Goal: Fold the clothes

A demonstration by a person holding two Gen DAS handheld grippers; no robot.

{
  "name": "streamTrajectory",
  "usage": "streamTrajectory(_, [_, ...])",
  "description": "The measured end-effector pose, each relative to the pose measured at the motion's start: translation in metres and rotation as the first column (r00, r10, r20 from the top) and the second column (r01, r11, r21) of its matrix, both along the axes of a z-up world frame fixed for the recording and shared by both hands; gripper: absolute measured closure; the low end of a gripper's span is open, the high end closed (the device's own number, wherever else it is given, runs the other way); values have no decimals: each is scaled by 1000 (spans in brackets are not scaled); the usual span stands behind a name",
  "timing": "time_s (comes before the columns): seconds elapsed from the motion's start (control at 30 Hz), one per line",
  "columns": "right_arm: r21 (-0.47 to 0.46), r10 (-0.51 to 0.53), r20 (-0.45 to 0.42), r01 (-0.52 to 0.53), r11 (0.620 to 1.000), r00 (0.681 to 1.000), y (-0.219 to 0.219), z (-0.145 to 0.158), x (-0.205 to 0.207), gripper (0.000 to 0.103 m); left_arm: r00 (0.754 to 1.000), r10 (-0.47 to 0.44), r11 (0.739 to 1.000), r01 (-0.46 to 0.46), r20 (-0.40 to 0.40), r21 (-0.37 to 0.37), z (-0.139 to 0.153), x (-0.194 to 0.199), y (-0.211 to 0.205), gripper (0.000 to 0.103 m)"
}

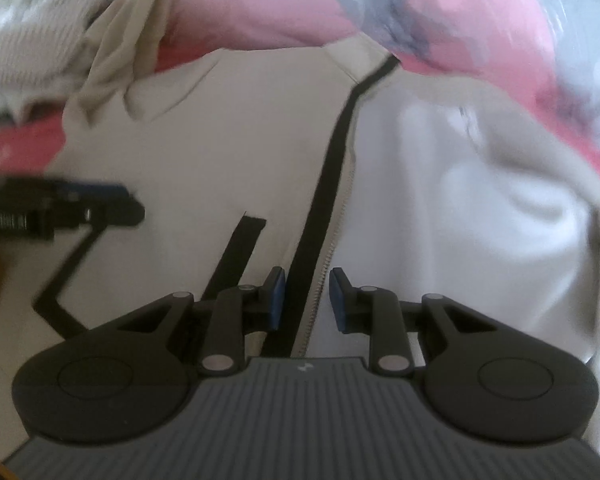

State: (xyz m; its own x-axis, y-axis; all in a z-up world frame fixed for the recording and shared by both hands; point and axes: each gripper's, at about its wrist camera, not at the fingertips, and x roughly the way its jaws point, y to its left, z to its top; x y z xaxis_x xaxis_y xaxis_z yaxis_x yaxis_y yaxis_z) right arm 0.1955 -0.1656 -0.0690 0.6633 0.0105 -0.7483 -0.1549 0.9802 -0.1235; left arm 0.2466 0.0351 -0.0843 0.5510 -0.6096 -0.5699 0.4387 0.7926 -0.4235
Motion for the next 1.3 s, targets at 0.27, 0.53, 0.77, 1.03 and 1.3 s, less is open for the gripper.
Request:
streamTrajectory(0.27, [-244,30,35,-21,969,999,12,0,-5,78,1000,0,1000,0,0,0,-1,0,0,50])
streamTrajectory(0.53, [-237,107,117,-77,969,987,20,27,18,80,1000,-7,1000,7,1,0,-1,0,0,50])
streamTrajectory(0.77, [-346,205,42,-178,921,978,27,-17,59,98,1000,-7,1000,7,0,0,-1,-1,-1,50])
streamTrajectory(1.03, [-287,222,50,-199,937,974,23,-11,90,98,1000,-12,1000,12,4,6,-1,-2,-3,48])
streamTrajectory(1.3, [-222,173,48,-158,962,984,8,-10,122,98,1000,-13,1000,13,5,10,0,-2,-3,48])
